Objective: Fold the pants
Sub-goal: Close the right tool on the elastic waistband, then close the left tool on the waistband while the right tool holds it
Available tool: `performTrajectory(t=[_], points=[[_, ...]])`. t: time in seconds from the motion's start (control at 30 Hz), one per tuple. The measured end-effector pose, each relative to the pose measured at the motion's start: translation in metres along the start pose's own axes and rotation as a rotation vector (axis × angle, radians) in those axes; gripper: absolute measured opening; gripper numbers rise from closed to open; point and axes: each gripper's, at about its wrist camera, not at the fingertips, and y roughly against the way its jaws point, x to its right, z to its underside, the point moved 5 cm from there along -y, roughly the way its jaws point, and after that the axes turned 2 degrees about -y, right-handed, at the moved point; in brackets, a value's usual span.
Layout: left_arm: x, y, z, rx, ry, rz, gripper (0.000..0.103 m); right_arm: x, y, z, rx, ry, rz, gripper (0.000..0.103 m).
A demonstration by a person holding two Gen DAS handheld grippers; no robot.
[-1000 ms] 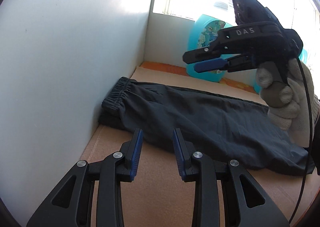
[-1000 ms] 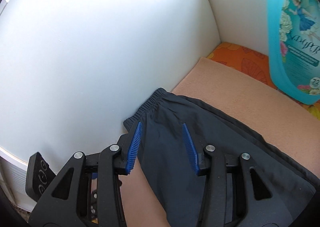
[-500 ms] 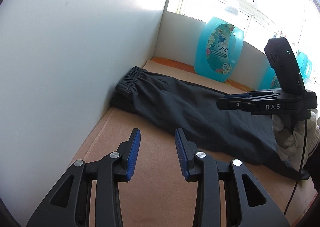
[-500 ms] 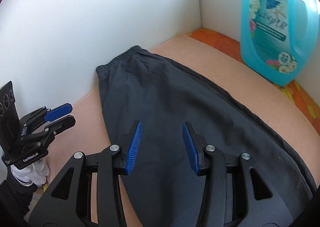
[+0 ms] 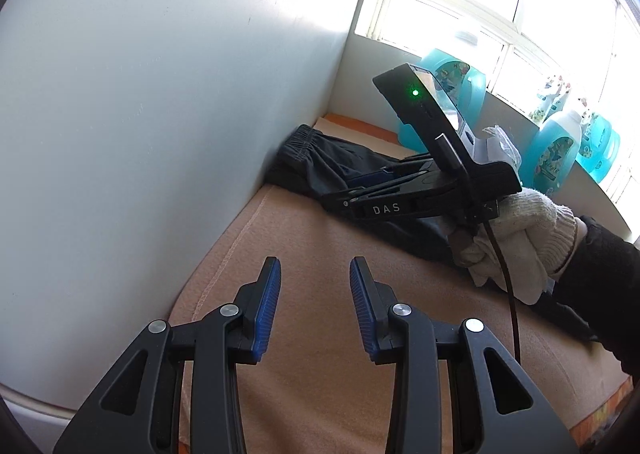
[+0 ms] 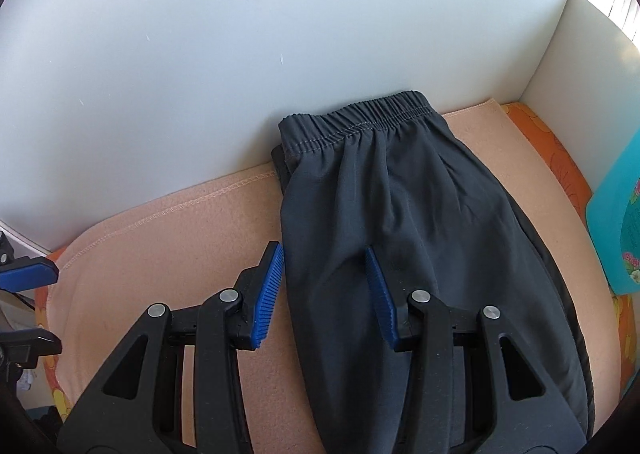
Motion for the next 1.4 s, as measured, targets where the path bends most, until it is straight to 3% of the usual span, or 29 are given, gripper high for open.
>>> performTrajectory(t=[0.1,0.13,0.2,0.27,0.37,0.4,0.53,0.7,0.97,1.13,1.33,1.4], points=[[0.001,-0.009,-0.003,-0.004,0.015,0.016,0.034,0.006,-0.008,0.002,0.014,-0.007,-0.006,0.043],[0.003,-0.013,-0.004,-0.007,0.018,0.023,0.034,0.009,-0.009,0.002,0.019,-0.010,0.000,0.038],[0.005,-0.020,-0.005,-0.013,0.023,0.036,0.034,0.020,-0.005,0.002,0.025,-0.045,-0.007,0.014],[0.006,-0.030,-0.009,-0.016,0.040,0.042,0.034,0.034,-0.004,0.002,0.024,-0.116,-0.056,0.005],[0.007,-0.040,-0.019,-0.013,0.096,0.081,0.036,0.054,0.000,0.006,0.038,-0.210,-0.110,0.005],[0.008,-0.044,-0.022,-0.010,0.108,0.094,0.042,0.060,0.000,0.008,0.039,-0.232,-0.122,0.005],[0.018,-0.066,-0.040,-0.014,0.135,0.123,0.045,0.079,0.004,0.018,0.042,-0.243,-0.119,0.005],[0.030,-0.098,-0.052,-0.063,0.210,0.175,0.057,0.102,0.013,0.035,0.036,-0.300,-0.122,0.004],[0.031,-0.140,-0.063,-0.137,0.383,0.202,0.057,0.109,0.018,0.045,0.043,-0.296,-0.114,0.004],[0.031,-0.164,-0.064,-0.201,0.430,0.183,0.057,0.116,0.017,0.049,0.045,-0.303,-0.109,0.004],[0.031,-0.170,-0.071,-0.192,0.465,0.186,0.057,0.102,0.034,0.059,0.057,-0.300,-0.106,0.005],[0.035,-0.173,-0.072,-0.186,0.440,0.177,0.051,0.103,0.031,0.058,0.061,-0.307,-0.109,0.005]])
